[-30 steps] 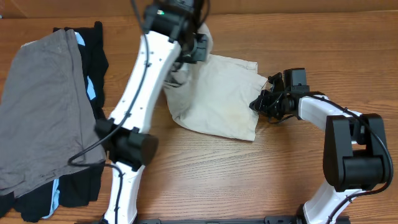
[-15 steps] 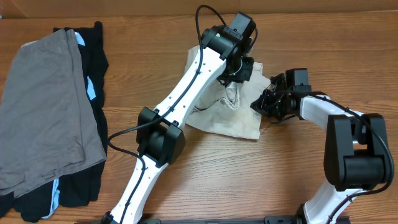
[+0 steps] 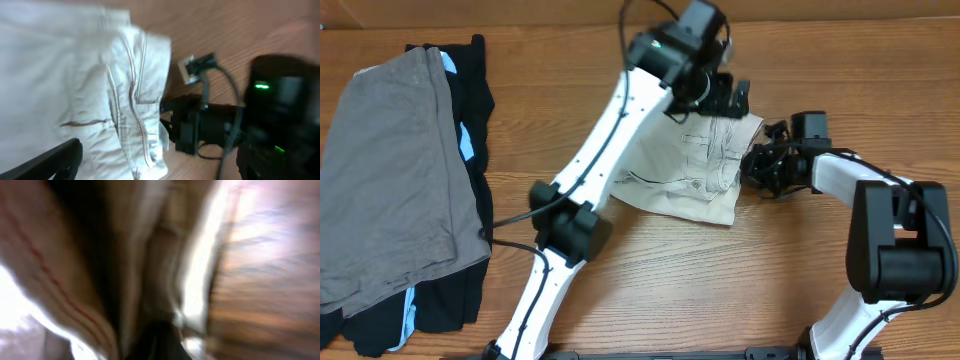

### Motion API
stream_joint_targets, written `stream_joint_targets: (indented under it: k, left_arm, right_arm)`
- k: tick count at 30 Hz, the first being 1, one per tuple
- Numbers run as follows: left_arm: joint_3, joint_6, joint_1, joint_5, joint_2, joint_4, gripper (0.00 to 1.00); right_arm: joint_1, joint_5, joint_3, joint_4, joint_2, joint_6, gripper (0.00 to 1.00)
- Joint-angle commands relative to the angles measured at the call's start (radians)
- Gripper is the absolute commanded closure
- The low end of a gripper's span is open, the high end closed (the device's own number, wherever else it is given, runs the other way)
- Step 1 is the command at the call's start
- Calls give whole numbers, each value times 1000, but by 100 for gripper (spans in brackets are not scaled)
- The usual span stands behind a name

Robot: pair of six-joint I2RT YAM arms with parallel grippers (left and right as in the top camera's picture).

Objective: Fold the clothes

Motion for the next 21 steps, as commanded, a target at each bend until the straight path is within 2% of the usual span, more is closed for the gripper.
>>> stream_joint_targets:
  k: [1,2,3,4,5,6,7,10,13,21]
  left_arm:
    - [144,35,68,-12,-158,-37,0]
    - [162,45,83,-24,-177,-48,0]
    - [176,50,103,-40,-201,-63,0]
    - [182,49,121,-55,-220,-74,0]
    - [183,51,143,-75,-243,-87,0]
    - [183,61,163,-93,-259,-100,0]
    - [183,74,183,-110,-273,-112,0]
    - [183,87,242,-156,-294,-159,0]
    - [183,98,297,-168,-296,-211,0]
    - [183,102,367,-293,-295,-292,0]
  right_arm:
    - [-72,-52,25,-62,-16,1,90]
    - [-87,-52,33,-96,-33,-11,82]
    - [-98,-53,41,-127,-49,-35,67]
    - [-107,-51,51,-166,-67,-71,40]
    - [-113,-50,63,-208,-84,-116,20]
    - [-113,-46,74,-240,-96,-150,5]
    - [-113,-40,86,-270,-105,-184,0]
    - [-92,-1,116,-322,-110,-218,0]
    - [-49,26,118,-302,-110,-218,0]
    - [140,268,118,-163,-105,-66,0]
